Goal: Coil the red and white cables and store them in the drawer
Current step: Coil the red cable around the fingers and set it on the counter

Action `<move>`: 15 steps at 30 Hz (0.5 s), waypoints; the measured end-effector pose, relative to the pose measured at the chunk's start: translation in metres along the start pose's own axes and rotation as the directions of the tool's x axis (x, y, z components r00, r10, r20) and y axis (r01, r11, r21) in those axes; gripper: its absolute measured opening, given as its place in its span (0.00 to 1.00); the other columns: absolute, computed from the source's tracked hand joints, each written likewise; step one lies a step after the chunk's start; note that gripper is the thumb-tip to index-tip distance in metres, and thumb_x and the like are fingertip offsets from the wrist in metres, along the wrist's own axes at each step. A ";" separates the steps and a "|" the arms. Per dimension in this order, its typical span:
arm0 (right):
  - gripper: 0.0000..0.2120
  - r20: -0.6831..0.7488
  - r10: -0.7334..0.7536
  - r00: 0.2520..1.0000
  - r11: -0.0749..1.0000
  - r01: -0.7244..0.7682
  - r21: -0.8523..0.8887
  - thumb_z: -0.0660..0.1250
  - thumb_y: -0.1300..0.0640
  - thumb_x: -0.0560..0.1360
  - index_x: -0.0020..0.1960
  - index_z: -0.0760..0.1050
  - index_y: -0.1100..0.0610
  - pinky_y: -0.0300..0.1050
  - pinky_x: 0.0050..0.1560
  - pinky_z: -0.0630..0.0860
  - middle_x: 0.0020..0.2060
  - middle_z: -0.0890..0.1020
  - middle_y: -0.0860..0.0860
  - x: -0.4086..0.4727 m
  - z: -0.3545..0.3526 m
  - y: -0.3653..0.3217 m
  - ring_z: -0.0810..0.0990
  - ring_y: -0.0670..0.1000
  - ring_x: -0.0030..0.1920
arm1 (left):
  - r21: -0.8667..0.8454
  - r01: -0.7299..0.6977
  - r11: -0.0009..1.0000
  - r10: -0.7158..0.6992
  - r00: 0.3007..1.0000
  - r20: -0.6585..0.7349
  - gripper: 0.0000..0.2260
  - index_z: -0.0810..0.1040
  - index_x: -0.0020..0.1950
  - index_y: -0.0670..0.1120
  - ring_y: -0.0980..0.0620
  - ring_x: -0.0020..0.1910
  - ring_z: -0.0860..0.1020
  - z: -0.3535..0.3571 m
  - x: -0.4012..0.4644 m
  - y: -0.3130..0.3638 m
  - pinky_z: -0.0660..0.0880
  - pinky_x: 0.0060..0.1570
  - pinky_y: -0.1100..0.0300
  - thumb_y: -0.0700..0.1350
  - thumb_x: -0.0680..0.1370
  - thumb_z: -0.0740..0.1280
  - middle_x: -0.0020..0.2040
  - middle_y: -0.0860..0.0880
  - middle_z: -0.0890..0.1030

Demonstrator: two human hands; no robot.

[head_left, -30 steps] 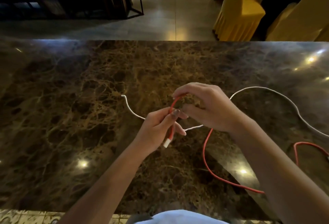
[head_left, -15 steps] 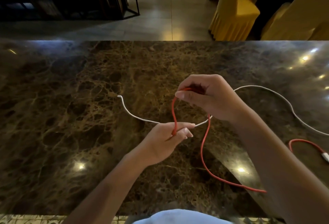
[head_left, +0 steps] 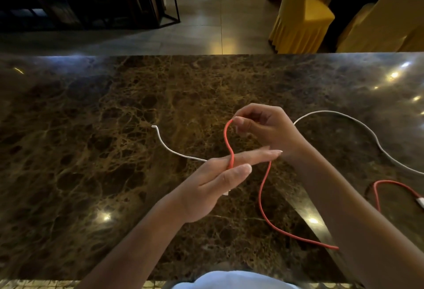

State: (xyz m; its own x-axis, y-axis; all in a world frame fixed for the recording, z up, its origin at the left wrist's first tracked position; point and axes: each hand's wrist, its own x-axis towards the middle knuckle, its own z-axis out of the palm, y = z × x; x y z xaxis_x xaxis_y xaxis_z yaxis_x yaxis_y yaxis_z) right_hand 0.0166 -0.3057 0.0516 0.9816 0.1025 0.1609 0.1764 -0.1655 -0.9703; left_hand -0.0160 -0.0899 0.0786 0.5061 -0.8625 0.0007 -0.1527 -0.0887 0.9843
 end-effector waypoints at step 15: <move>0.09 0.290 0.284 0.914 0.911 -0.163 -0.378 0.63 0.51 0.85 0.57 0.81 0.51 0.37 0.37 0.77 0.35 0.86 0.50 -0.039 0.027 -0.016 0.81 0.48 0.27 | -0.074 -0.068 0.995 0.034 0.921 -0.389 0.26 0.61 0.82 0.44 0.52 0.81 0.64 -0.053 0.005 -0.012 0.60 0.81 0.48 0.52 0.85 0.56 0.80 0.49 0.69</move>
State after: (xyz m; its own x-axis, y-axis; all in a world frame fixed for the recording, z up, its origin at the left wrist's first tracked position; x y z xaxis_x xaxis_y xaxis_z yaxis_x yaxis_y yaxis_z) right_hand -0.0269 -0.2806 0.0557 0.9262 0.3310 -0.1807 0.0281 -0.5382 -0.8423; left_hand 0.0332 -0.0672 0.0760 0.7907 -0.6035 0.1028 -0.1233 0.0075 0.9923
